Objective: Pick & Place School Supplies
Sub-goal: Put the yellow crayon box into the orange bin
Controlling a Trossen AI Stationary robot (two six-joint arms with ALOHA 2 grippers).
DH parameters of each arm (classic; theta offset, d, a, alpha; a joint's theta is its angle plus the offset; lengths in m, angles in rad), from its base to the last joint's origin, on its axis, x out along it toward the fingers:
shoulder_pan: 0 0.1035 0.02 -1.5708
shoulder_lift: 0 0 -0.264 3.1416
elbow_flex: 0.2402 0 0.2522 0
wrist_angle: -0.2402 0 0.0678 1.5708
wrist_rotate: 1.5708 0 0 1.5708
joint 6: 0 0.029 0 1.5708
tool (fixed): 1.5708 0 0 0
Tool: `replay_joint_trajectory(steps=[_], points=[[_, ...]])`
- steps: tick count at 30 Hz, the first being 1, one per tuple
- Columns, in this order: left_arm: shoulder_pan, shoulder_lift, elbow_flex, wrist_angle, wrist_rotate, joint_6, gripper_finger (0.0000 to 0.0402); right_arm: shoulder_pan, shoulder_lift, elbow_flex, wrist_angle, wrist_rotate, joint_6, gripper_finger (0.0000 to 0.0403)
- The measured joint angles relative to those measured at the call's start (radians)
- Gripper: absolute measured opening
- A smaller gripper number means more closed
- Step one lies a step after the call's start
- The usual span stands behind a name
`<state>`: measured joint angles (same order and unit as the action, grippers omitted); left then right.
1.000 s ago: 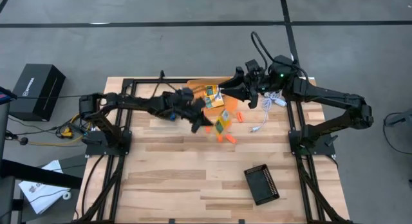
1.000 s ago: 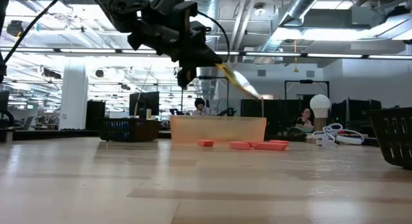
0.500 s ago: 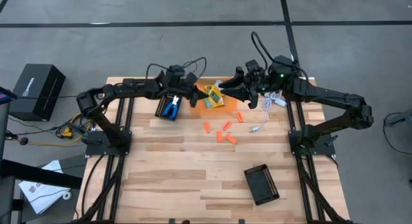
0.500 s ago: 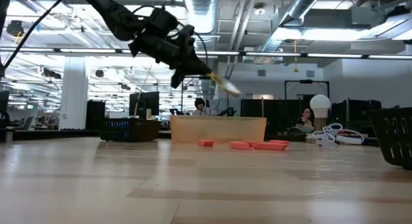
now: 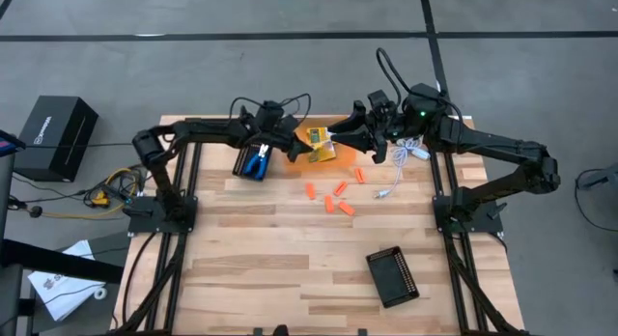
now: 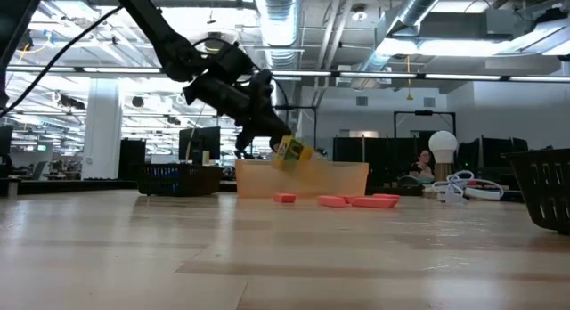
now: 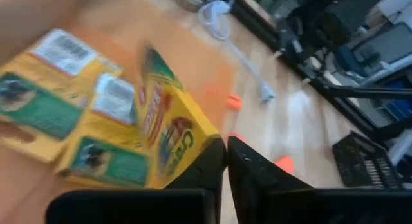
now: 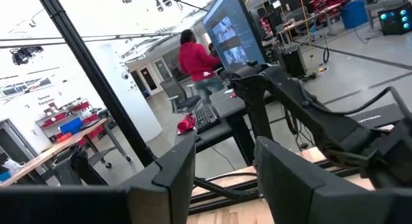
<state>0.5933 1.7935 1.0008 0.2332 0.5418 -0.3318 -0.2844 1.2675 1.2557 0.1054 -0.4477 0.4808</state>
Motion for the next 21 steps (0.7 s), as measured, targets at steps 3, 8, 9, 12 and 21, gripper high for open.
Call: replay_joint_trajectory(steps=[3, 8, 9, 12, 21], points=[[-0.022, -0.025, 0.0, 0.016, -0.009, -0.02, 0.0038, 0.0, 0.0, 0.0, 0.0, 0.0, -0.01, 0.0154], [-0.047, -0.138, 0.0, 0.094, -0.039, -0.104, 0.0078, -0.01, 0.0, 0.0, 0.0, 0.0, -0.043, 0.0154], [-0.052, -0.165, 0.001, 0.096, -0.052, -0.121, 0.0084, -0.014, 0.0, 0.0, 0.001, 0.0, -0.047, 0.0154], [-0.069, -0.261, 0.0, 0.113, -0.069, -0.21, 0.01, -0.021, 0.0, 0.0, 0.002, 0.0, -0.073, 0.0154], [-0.296, -0.515, 0.002, 0.15, -0.103, -0.328, 0.0106, -0.038, 0.013, 0.0, 0.01, 0.004, -0.167, 0.0154]])
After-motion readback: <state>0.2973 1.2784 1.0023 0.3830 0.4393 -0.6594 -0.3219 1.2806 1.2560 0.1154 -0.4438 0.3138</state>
